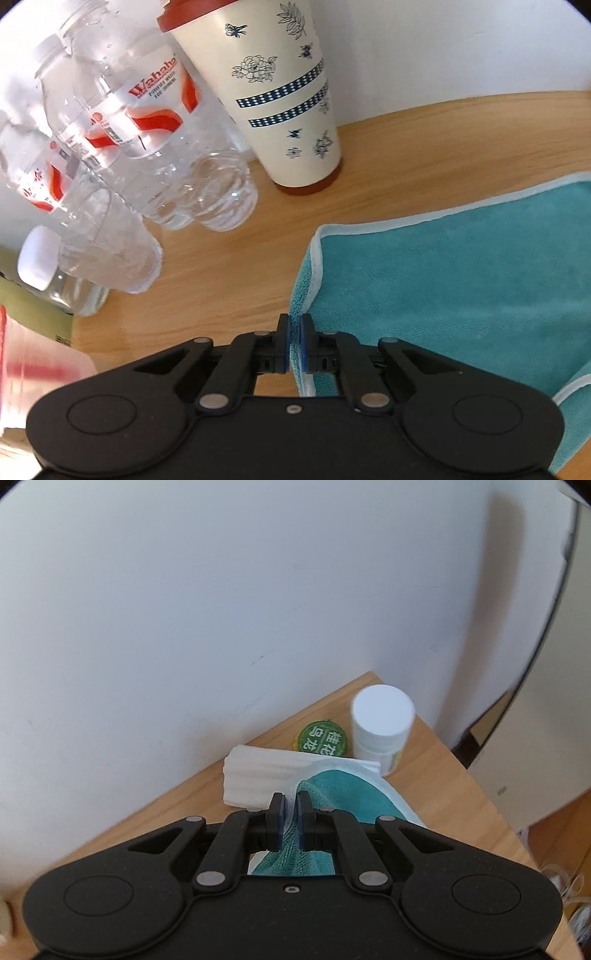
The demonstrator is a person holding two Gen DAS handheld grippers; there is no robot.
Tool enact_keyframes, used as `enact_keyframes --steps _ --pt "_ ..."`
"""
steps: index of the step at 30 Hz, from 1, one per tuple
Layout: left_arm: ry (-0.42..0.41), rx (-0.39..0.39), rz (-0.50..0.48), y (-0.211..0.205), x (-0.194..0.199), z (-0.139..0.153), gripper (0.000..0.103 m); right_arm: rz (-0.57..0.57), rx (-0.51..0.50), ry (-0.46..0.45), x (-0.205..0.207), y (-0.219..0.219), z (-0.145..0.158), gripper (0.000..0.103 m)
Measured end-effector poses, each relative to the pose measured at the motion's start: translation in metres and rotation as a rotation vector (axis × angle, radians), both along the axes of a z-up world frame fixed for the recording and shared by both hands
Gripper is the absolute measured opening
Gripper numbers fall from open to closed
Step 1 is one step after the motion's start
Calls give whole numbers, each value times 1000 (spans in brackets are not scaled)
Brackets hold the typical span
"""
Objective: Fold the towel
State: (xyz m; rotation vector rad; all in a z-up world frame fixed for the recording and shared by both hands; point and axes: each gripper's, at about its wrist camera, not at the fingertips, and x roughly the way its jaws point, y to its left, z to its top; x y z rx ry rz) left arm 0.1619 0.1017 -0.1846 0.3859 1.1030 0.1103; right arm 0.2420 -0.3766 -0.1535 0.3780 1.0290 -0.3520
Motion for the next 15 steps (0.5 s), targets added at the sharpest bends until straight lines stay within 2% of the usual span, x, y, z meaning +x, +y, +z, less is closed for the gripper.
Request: enact_keyframes --steps 1,3,4,5,7,9,10,11,13,15 --pt "-2 -1 13 2 1 1 5 31 -16 18 3 6 -4 14" --pt "0 -8 23 3 1 2 5 72 -61 21 2 14 -4 28" --pt "1 -15 25 4 1 4 6 91 -75 21 0 16 -2 43" --pt "2 -26 26 4 0 8 7 123 -89 32 -3 18 0 51" --pt "4 -43 28 4 -3 14 7 181 -98 58 -13 20 5 51" --pt "28 -72 35 7 -8 24 12 213 -85 74 -25 17 10 51" --pt "35 -84 37 9 -11 27 18 231 -80 83 -34 15 13 51" --pt "28 -90 38 11 -15 31 31 244 -87 91 -48 12 18 51" --pt "11 -98 31 14 -27 40 46 264 -96 100 -69 5 23 51" --pt "17 -109 17 14 -37 44 46 295 -97 111 -101 -4 29 51"
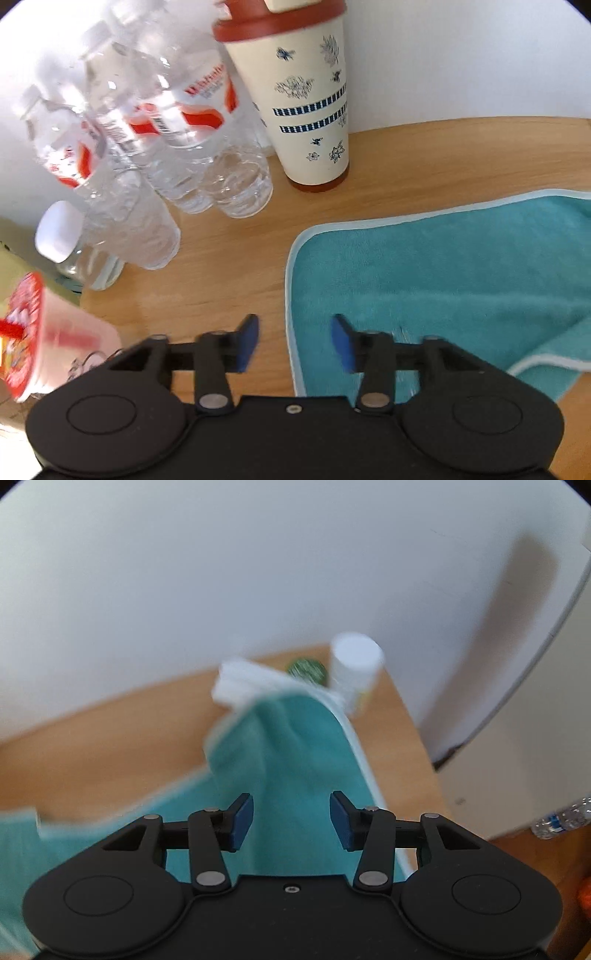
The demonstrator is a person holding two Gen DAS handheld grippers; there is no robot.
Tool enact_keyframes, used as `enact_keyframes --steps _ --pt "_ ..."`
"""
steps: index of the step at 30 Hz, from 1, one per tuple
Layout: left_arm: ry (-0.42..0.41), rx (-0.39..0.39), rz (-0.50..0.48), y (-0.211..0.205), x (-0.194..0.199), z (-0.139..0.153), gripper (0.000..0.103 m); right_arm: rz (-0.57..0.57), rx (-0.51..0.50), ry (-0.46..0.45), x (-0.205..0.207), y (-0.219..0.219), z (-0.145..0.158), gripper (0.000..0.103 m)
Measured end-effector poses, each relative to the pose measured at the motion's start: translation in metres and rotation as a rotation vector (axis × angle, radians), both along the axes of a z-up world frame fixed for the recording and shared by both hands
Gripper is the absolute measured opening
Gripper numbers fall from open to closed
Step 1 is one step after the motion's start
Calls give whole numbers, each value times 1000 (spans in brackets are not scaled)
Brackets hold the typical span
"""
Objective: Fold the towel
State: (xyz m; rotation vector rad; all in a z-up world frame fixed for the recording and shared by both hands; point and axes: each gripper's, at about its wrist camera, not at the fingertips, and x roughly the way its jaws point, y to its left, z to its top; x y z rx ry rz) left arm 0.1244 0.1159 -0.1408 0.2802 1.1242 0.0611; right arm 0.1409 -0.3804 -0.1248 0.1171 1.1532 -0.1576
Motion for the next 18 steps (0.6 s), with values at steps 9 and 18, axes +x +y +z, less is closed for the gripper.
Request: enact_keyframes --steps 9,18 --pt "55 -56 -237 -18 -68 12 47 363 80 64 -101 28 7 51" --pt "98 -64 -385 -54 -105 -15 58 643 159 87 -123 100 -17 51"
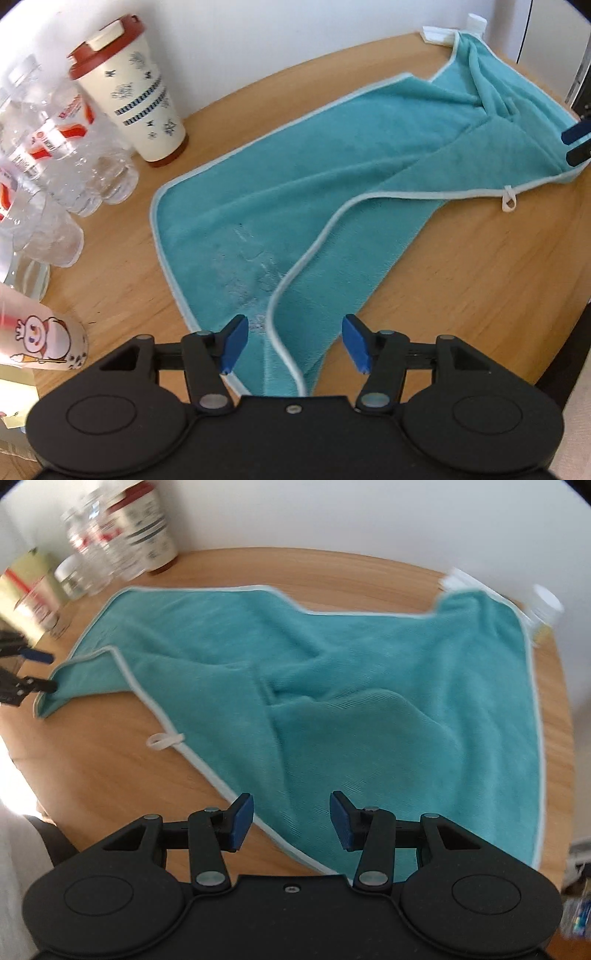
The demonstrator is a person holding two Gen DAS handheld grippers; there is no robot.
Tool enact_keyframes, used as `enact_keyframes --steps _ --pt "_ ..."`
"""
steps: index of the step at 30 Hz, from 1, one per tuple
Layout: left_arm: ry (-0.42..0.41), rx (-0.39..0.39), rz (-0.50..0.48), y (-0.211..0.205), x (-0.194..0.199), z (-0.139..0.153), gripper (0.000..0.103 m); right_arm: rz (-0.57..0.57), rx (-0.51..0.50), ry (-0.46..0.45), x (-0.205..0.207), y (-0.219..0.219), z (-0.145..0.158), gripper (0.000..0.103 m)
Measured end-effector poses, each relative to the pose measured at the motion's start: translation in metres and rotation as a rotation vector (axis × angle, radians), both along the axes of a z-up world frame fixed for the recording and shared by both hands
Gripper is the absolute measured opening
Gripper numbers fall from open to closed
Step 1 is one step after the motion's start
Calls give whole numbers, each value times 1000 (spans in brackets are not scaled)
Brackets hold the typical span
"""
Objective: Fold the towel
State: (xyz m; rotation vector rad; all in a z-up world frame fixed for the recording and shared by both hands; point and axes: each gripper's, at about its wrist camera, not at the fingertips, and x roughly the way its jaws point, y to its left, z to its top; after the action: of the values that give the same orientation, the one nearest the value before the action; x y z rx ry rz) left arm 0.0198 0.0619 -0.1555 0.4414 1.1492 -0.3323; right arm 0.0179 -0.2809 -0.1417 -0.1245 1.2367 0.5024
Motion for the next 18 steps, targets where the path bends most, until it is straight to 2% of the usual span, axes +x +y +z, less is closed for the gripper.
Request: enact_keyframes --steps 3,4,6,7,8,9,10,11,14,18 --pt "27 -8 1 -3 -2 -8 58 72 11 -1 -3 8 -4 50" --pt "34 -9 0 -3 -1 -10 62 86 0 -6 -5 10 -4 50" --pt "36 1 -6 -5 -1 -15 62 122 -51 0 -8 20 -13 47" --pt "30 6 -10 -6 -1 -18 61 134 -69 9 -9 22 -17 41" --pt "24 13 -8 -7 -1 -20 58 147 -90 15 -10 24 -20 31" --pt "23 16 -3 -7 0 -22 54 158 -115 10 -11 26 -23 27" --pt "27 15 3 -7 1 -24 39 159 -122 0 -10 26 -24 19" --pt "32 13 8 -6 3 -25 29 149 -113 12 -7 25 -25 11" --pt "27 7 14 -5 4 -26 23 114 -83 45 1 19 -24 8" --pt "4 2 0 -3 0 -19 17 125 -68 49 0 13 -13 7"
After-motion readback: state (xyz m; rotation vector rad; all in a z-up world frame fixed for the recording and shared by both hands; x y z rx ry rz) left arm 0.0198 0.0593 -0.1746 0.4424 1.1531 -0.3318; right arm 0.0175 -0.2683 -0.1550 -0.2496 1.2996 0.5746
